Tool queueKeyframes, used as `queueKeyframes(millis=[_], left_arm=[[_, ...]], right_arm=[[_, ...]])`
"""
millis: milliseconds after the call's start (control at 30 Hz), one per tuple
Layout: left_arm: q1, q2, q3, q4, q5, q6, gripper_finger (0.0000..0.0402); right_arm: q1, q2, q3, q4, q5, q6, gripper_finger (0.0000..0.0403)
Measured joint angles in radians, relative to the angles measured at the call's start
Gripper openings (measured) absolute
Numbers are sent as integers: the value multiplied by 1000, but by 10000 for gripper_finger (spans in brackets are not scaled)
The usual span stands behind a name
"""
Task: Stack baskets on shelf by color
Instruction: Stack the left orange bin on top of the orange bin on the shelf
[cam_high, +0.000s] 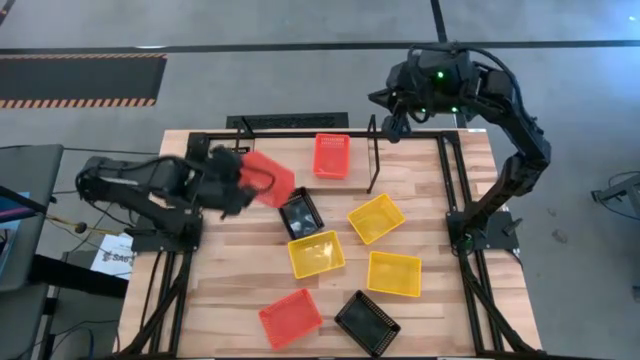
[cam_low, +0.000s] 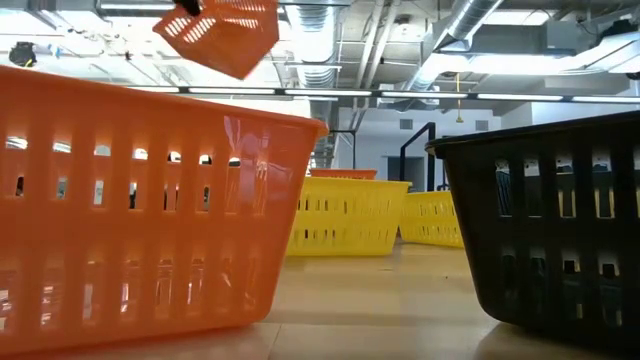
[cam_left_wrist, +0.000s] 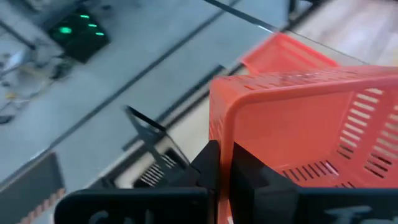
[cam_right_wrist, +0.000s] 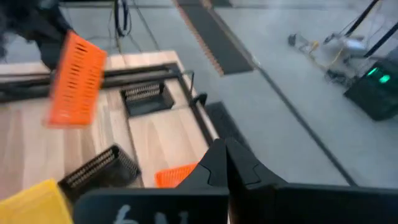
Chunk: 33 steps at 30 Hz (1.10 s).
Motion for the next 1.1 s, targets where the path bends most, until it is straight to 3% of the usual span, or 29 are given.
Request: queueKeyframes(millis=[133,300,400,567,867,1100], left_arm=[[158,5,0,130,24,137,0],[311,28,0,377,153,354,0],[364,39,1,460,231,454,0],[410,44,0,464,287,520,0],[479,48,0,464,298,570,0],[518,66,0,543,343,629,0]], right_arm=[[71,51,-2,14,150,-29,1],[156,167,-2,3,417,-94,1],[176,246,-3,18,501,-125,2],[178,319,-2,39,502,-125,38],[238,309,1,121,460,4,135],[298,328,-1,211,451,-46,178]])
